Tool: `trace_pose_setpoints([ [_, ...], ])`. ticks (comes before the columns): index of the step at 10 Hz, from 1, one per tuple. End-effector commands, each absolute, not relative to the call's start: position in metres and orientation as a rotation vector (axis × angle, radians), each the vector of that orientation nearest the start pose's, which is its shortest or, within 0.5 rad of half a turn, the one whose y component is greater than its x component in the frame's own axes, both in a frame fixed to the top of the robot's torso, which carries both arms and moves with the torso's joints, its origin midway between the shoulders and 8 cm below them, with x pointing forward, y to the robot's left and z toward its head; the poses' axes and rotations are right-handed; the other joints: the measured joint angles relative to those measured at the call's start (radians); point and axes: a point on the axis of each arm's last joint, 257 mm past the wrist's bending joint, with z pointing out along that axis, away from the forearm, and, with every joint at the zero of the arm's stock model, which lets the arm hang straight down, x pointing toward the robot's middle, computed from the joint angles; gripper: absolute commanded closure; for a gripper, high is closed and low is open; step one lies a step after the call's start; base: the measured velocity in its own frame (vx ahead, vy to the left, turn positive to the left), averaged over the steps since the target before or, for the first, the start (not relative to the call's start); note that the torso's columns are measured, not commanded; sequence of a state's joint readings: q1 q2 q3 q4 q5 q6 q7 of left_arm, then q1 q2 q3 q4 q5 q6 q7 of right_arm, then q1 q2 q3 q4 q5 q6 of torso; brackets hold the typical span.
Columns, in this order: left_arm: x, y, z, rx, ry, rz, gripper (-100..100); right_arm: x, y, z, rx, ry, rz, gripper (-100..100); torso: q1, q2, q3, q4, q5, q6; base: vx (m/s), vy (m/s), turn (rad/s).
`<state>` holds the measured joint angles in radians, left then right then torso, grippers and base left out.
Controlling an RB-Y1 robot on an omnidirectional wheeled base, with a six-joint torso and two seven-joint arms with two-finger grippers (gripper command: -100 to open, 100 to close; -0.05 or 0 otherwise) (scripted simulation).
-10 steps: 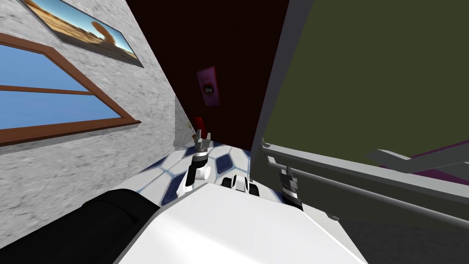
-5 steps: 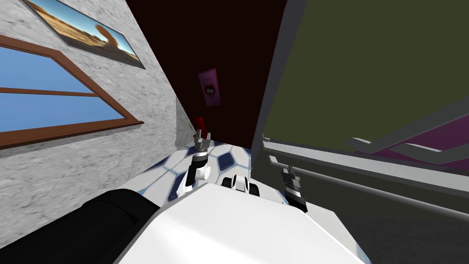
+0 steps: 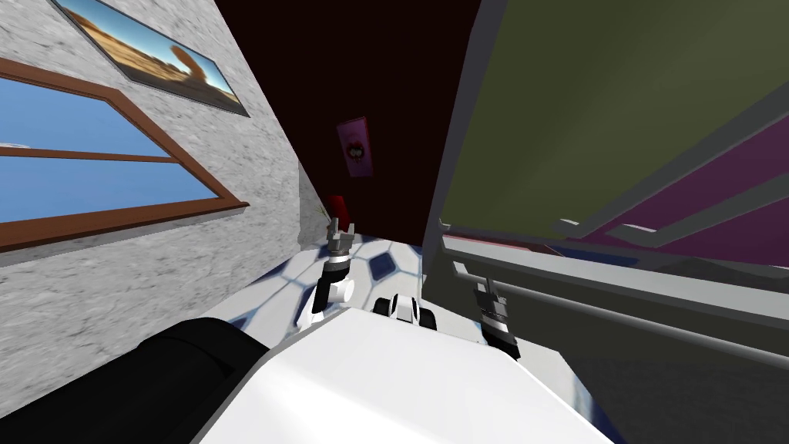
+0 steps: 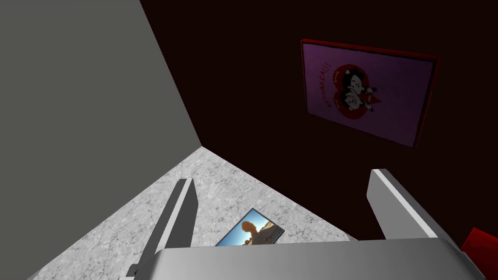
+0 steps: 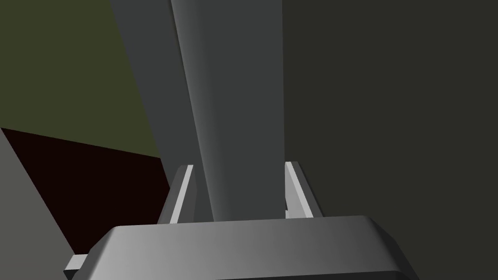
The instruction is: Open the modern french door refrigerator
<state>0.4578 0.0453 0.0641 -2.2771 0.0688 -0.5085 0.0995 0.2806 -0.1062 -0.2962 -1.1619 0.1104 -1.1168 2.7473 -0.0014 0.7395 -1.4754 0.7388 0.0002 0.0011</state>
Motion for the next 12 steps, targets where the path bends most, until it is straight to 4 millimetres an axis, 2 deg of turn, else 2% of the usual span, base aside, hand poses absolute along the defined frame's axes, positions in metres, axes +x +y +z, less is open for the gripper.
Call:
trace_pose_setpoints([
  [1,0.341,0.299,0.041,-0.659,0.546,-1.401,0,0.345,-0.389,-0.253,-0.770,0.977,-1.441,100,0.000,-0.006,-0.003,0.000,0.001,-0.001,-0.120,0.018,-0.024],
  [9,0.341,0.299,0.041,-0.659,0.546,-1.401,0,0.339,-0.386,-0.251,-0.774,0.962,-1.422,100,0.002,0.000,0.001,-0.001,-0.001,-0.002,-0.176,0.029,-0.030],
  [10,0.341,0.299,0.041,-0.659,0.546,-1.401,0,0.348,-0.398,-0.242,-0.778,0.963,-1.421,-100,0.001,0.000,0.000,0.000,0.000,-0.001,-0.111,0.043,-0.021],
  [12,0.341,0.299,0.041,-0.659,0.546,-1.401,0,0.357,-0.409,-0.231,-0.780,0.961,-1.419,-100,0.003,-0.009,-0.005,-0.001,0.002,-0.002,-0.021,0.068,-0.021],
])
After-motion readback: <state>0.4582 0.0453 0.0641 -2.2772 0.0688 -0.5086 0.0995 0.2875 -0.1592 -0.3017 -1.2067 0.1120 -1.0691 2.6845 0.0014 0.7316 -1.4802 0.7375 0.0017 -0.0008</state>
